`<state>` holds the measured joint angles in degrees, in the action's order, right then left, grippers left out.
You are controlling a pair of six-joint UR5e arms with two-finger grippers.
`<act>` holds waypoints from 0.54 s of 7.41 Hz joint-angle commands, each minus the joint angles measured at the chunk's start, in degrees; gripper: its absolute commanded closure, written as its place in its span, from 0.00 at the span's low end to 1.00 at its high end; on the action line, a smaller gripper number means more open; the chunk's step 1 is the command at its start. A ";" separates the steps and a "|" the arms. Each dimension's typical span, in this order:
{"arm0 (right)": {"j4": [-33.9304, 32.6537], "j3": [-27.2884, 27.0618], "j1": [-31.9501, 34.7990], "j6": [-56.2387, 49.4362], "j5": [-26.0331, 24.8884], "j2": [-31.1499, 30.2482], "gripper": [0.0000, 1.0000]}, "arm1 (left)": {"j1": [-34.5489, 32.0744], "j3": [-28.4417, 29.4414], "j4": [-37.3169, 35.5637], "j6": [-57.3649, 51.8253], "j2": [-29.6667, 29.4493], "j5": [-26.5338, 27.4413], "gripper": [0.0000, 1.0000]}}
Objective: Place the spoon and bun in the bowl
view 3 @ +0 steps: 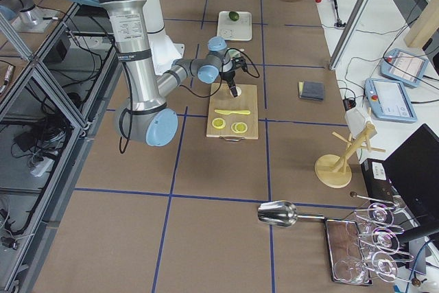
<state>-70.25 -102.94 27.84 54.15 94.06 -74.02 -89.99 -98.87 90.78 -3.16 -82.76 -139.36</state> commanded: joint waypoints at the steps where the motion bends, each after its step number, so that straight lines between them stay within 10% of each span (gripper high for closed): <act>1: -0.06 -1.21 0.11 -0.01 0.16 -0.15 1.00 | -0.01 -0.09 0.01 0.00 -0.03 -0.12 0.00; 4: -5.21 -2.36 -0.16 0.69 -0.02 4.38 1.00 | -0.01 -0.09 0.01 0.00 -0.12 -0.12 0.00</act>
<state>-71.90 -105.00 27.77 54.32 94.14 -72.88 -89.97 -98.96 90.79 -3.16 -82.86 -139.48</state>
